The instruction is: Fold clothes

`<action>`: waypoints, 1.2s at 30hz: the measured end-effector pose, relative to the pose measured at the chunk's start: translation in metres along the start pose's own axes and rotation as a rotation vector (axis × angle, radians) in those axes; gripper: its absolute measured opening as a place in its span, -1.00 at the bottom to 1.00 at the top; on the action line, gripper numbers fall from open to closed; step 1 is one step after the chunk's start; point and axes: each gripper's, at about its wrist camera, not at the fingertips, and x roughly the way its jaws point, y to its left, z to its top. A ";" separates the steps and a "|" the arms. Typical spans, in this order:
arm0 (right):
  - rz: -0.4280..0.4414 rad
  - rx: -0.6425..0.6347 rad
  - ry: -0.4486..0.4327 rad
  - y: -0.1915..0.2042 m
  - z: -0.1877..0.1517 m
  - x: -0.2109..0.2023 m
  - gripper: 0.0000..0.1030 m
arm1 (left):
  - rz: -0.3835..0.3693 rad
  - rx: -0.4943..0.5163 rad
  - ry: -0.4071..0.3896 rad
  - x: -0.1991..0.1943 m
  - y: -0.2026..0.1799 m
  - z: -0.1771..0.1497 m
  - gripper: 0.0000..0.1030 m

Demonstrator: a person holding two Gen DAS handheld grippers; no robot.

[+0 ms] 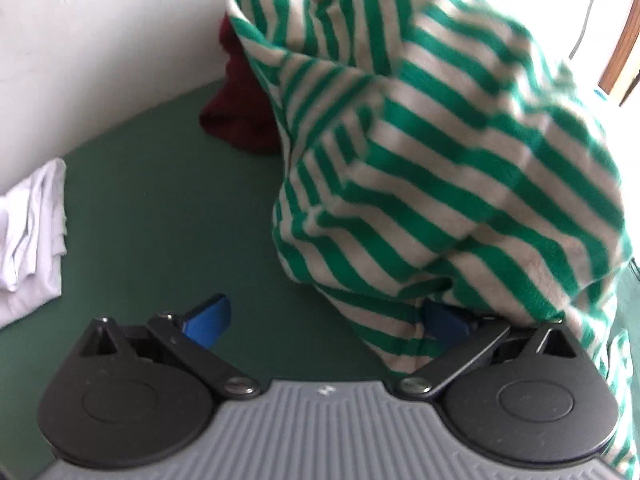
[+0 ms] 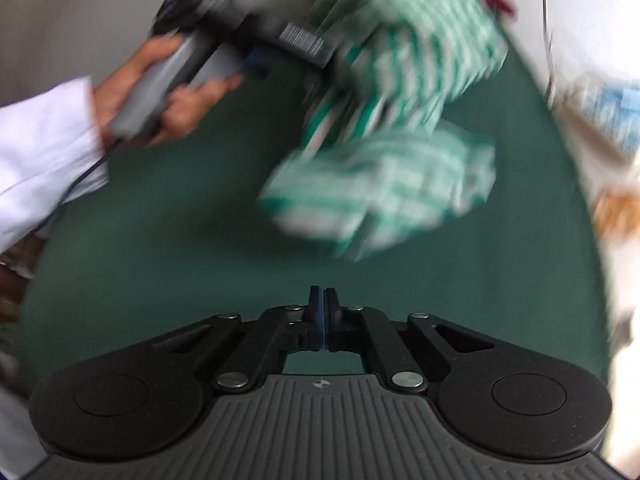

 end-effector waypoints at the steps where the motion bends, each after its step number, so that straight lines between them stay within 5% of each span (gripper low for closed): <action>1: 0.010 0.018 0.030 0.005 -0.013 0.002 -1.00 | 0.007 0.001 -0.015 0.001 -0.004 -0.002 0.99; 3: -0.012 0.013 0.015 0.012 -0.024 -0.001 -0.95 | 0.021 0.008 -0.043 0.001 -0.011 -0.004 0.97; 5: -0.087 -0.004 -0.053 0.012 -0.018 -0.005 -0.72 | 0.025 0.032 -0.067 -0.002 -0.020 -0.004 0.66; 6: -0.134 0.012 -0.094 0.007 -0.009 -0.008 -0.56 | 0.011 0.044 -0.077 -0.006 -0.025 -0.005 0.21; 7: -0.181 0.027 -0.135 0.003 0.000 -0.010 -0.15 | 0.011 0.054 -0.079 -0.010 -0.029 -0.010 -0.36; 8: -0.221 0.046 -0.179 -0.002 0.009 -0.012 0.08 | 0.018 0.064 -0.078 -0.014 -0.032 -0.017 -0.52; 12: -0.302 0.169 -0.354 -0.026 0.043 -0.025 0.22 | 0.044 0.102 -0.076 -0.031 -0.045 -0.042 -1.00; 17: -0.300 0.243 -0.449 -0.040 0.076 -0.020 0.34 | 0.133 0.028 -0.068 -0.059 -0.002 -0.117 -1.00; 23: -0.310 0.232 -0.433 -0.047 0.119 0.036 0.38 | 0.183 -0.048 -0.048 -0.100 0.017 -0.177 -0.80; 24: -0.305 0.223 -0.414 -0.047 0.124 0.046 0.19 | 0.187 -0.064 -0.056 -0.105 0.015 -0.183 -0.62; 25: -0.284 0.220 -0.391 -0.044 0.125 0.049 -0.58 | 0.191 -0.079 -0.063 -0.110 0.014 -0.188 -0.38; 26: -0.260 0.208 -0.380 -0.039 0.124 0.050 -0.70 | 0.198 -0.083 -0.075 -0.115 0.010 -0.192 -0.29; 28: -0.187 0.114 -0.400 -0.015 0.111 0.038 -0.72 | 0.215 -0.067 -0.103 -0.125 0.002 -0.201 0.07; 36: 0.361 -0.229 -0.371 0.084 0.006 -0.054 -1.00 | 0.178 0.136 -0.152 -0.146 -0.030 -0.243 0.24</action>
